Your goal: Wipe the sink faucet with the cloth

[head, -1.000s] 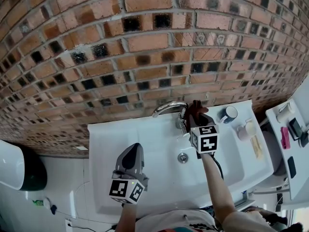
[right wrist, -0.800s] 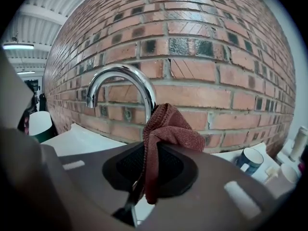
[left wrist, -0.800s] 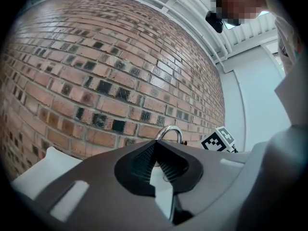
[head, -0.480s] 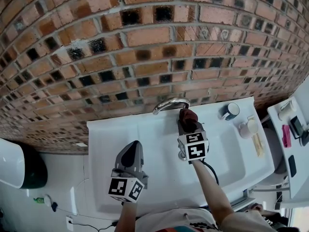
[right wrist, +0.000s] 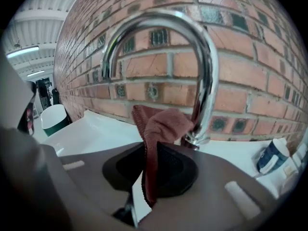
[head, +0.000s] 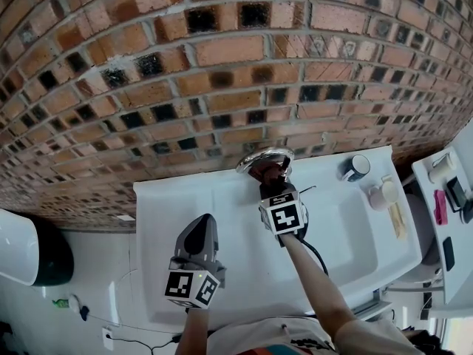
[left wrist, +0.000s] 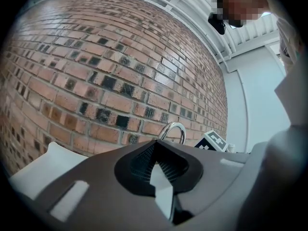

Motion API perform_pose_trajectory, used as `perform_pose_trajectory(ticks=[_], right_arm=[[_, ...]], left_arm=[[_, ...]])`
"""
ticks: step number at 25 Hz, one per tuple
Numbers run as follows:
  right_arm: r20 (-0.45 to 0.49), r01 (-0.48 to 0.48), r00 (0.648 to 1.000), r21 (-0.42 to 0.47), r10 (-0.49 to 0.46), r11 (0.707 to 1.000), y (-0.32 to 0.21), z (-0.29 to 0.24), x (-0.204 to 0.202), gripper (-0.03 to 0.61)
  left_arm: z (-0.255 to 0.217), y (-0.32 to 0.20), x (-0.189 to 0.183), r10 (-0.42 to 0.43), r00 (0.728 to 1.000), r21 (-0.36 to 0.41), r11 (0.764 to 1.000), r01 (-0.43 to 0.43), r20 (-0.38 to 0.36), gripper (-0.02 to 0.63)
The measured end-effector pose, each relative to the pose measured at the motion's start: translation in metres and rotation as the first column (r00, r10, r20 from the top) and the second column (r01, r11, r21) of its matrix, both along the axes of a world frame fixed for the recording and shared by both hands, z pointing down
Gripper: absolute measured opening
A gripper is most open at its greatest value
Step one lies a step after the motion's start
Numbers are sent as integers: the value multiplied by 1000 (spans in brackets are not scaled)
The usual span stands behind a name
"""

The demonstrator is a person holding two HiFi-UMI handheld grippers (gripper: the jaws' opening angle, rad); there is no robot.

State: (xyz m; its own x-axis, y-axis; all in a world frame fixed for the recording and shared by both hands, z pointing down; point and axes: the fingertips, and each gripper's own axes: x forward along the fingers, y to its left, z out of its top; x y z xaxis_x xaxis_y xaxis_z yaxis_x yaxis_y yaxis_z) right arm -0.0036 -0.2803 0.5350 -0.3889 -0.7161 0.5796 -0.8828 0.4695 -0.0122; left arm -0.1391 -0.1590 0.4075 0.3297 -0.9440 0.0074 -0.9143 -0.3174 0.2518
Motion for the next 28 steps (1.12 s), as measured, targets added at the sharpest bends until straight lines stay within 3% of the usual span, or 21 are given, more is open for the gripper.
perform_pose_trajectory(ticks=[5,8,14,19,24,28], right_arm=[[38,-19,999,-78,22,997,-5,24,-17,46],[48,9,999,-74,-6,997,2,30,-23,46],[183,16,983,-1,-16,1000,10,8,-16,46],[267,22,962,96,-47,995,19,-42,-9,48],[337,55,934,196,-120,979,63,-96,-3,49],[418,6,899,284,-129,959,113,-145,17,49]], left_arm=[[2,0,-3,-6,1000,-5,1000,6,4,5],[4,-2,-12,-22,1000,-11,1000,22,6,5],[7,-6,-15,-37,999,-13,999,37,2,5],[-5,-2,-6,-22,1000,23,1000,22,10,5],[-33,15,-7,-48,998,74,996,45,37,5],[-66,38,-5,-63,995,154,987,51,73,5]])
